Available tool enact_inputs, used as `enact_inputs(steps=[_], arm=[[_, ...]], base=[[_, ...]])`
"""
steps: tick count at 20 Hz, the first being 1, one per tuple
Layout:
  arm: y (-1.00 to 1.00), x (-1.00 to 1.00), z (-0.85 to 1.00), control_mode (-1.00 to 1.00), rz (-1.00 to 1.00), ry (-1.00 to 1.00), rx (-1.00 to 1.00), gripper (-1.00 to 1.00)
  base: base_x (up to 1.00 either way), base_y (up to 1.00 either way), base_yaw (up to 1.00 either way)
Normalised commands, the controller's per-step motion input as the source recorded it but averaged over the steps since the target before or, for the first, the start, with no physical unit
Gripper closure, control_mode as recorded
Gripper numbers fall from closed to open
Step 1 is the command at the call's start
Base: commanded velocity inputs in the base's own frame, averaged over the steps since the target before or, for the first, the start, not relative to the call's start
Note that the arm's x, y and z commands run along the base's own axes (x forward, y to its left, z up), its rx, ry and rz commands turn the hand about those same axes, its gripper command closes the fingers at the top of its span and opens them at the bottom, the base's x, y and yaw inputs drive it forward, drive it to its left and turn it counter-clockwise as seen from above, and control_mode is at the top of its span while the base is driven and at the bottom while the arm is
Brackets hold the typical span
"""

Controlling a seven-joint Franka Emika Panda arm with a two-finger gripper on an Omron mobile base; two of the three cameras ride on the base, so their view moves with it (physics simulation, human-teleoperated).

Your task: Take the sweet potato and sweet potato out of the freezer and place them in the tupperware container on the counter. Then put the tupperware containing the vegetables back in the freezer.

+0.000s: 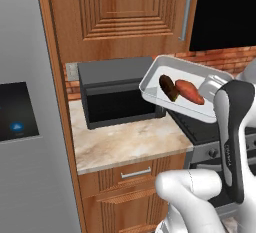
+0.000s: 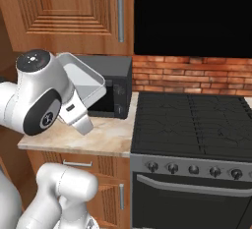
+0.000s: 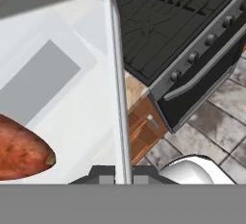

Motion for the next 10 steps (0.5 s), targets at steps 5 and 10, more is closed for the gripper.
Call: enact_inputs(steps=[5,10], arm=[[0.0,-0.05,0.0,-1.0,0.0,0.0,0.0,1.0],[0.0,0.0,0.0,-1.0,0.0,0.0,0.0,1.0]], base=[[0.0,0.0,0.0],[0.0,0.0,0.0]])
